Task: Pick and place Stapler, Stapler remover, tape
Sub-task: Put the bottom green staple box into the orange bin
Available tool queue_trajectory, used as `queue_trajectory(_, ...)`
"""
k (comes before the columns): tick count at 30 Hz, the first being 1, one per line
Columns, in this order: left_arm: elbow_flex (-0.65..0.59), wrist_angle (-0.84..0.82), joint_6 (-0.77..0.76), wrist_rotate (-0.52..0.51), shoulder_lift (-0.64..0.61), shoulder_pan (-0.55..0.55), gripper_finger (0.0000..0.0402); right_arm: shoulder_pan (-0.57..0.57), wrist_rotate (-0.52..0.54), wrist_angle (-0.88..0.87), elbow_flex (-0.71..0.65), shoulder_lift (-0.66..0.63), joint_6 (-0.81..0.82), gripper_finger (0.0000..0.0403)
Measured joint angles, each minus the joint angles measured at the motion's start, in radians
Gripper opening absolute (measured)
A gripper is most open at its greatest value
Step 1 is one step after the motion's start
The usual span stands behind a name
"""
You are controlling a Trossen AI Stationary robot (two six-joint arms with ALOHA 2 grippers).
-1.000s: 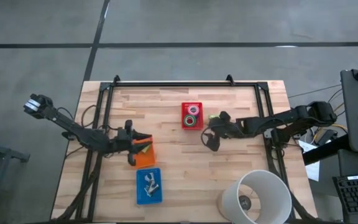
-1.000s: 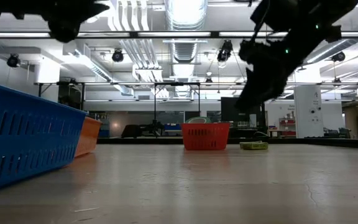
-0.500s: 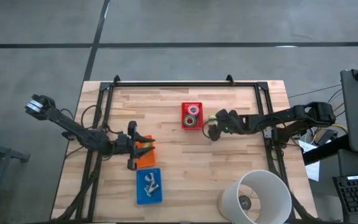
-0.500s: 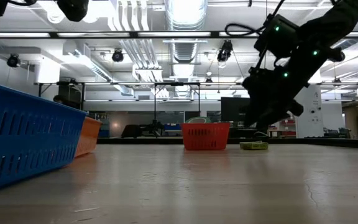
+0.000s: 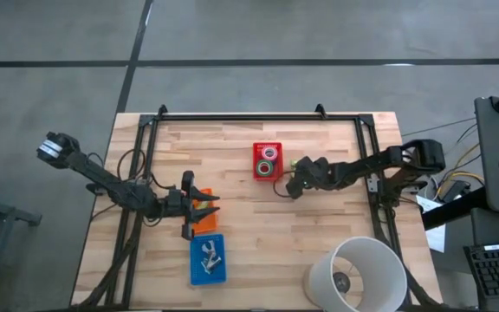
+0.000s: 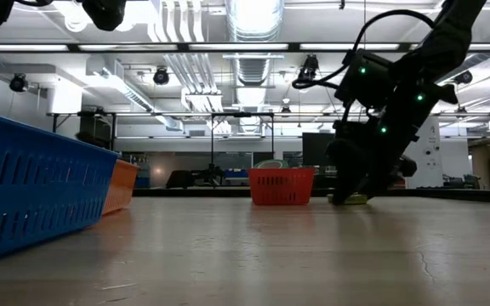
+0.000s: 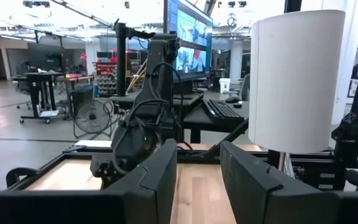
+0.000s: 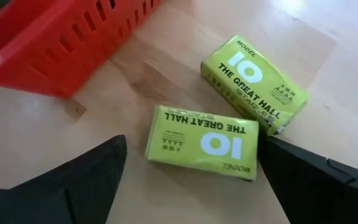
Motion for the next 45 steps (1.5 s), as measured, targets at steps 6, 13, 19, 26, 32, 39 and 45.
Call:
queue_trajectory(6,-0.001,0.000,-0.001,0.000,0.003,0.000,0.0126,0.001,0.048,0.011,0.026,0.060,0.004,0.0346)
queue_trajectory(13,-0.004,-0.001,0.001,0.000,0.003,0.000,0.0126,0.000,0.045,0.007,0.030,0.056,0.024,0.0299)
queue_trajectory(19,-0.004,-0.007,0.000,0.000,0.003,0.000,0.0126,0.001,0.011,-0.005,0.029,0.051,0.019,0.0244)
queue_trajectory(26,-0.006,-0.006,-0.001,-0.001,0.003,0.000,0.0126,0.040,-0.003,-0.007,0.027,0.032,-0.039,0.0223)
queue_trajectory(32,-0.006,-0.006,0.001,-0.001,0.003,0.000,0.0126,0.094,-0.056,-0.023,0.022,-0.022,-0.137,0.0237)
queue_trajectory(39,-0.006,-0.007,-0.011,-0.002,0.003,0.000,0.0126,0.178,-0.055,0.012,0.022,-0.084,-0.232,0.0228)
queue_trajectory(45,-0.007,-0.016,-0.138,-0.048,0.028,0.016,0.0126,0.253,-0.047,0.180,0.024,-0.109,-0.403,0.0233)
